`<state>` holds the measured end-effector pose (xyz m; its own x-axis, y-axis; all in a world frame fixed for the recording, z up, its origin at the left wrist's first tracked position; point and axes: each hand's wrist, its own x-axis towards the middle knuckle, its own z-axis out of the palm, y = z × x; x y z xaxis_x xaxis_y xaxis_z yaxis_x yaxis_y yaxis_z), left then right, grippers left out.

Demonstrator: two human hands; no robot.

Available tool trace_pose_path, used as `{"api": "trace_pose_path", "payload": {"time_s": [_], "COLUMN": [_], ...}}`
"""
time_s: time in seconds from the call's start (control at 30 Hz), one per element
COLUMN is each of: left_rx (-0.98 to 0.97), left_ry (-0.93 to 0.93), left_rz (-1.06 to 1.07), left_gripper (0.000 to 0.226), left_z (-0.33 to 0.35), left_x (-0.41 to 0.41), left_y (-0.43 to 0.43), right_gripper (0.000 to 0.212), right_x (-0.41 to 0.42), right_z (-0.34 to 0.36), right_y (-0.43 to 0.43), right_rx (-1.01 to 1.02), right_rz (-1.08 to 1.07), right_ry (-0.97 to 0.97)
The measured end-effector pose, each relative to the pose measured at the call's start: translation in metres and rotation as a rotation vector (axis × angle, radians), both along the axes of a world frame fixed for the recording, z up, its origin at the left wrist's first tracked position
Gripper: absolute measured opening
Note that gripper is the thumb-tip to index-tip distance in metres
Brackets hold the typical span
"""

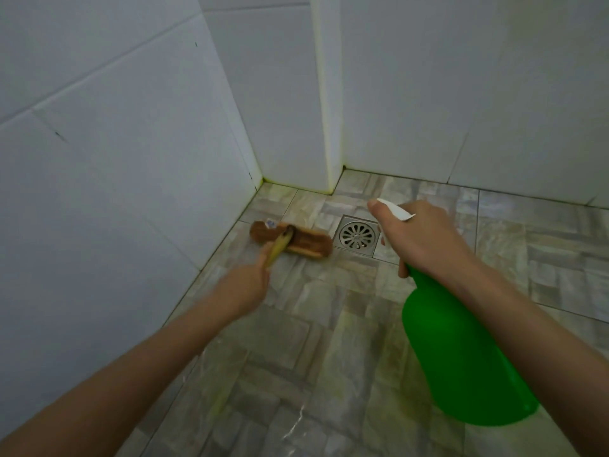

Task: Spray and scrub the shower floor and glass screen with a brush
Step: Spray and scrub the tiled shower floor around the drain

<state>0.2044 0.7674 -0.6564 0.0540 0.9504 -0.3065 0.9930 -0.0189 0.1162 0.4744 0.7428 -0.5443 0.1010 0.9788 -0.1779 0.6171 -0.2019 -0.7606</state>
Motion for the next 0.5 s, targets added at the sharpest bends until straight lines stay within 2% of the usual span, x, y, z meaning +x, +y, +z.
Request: {"api": "trace_pose_path", "payload": {"time_s": [0.07,0.13,0.23,0.3,0.43,0.5], "left_rx": [0.041,0.0,-0.067,-0.041,-0.057,-0.044], "left_ry": [0.021,0.016,0.014,0.013,-0.005,-0.02], "left_rz": [0.056,0.118,0.065,0.014,-0.033,-0.067], "left_gripper": [0.055,0.055,0.056,0.057,0.055,0.056], "left_z": [-0.002,0.007,0.012,0.014,0.006,0.002], "left_x": [-0.002,0.004,0.015,0.025,0.044,0.046], "left_y": [0.052,0.099,0.138,0.121,0.009,-0.011], "right_gripper": [0.064,0.065,0.065,0.064,0.061,0.059], "right_x": [0.0,0.0,0.001,-0.001,-0.006,-0.006], "right_z": [-0.003,-0.005,-0.008,-0.01,-0.013,-0.015], "right_y": [0.001,0.002,0.002,0.002,0.002,0.004], "right_rx": [0.005,0.0,-0.018,-0.027,-0.035,-0.034], "right_rz": [0.002,0.0,-0.004,0.006,0.039,0.035], "right_ry": [0.006,0.011,0.02,0.018,0.008,-0.002]}}
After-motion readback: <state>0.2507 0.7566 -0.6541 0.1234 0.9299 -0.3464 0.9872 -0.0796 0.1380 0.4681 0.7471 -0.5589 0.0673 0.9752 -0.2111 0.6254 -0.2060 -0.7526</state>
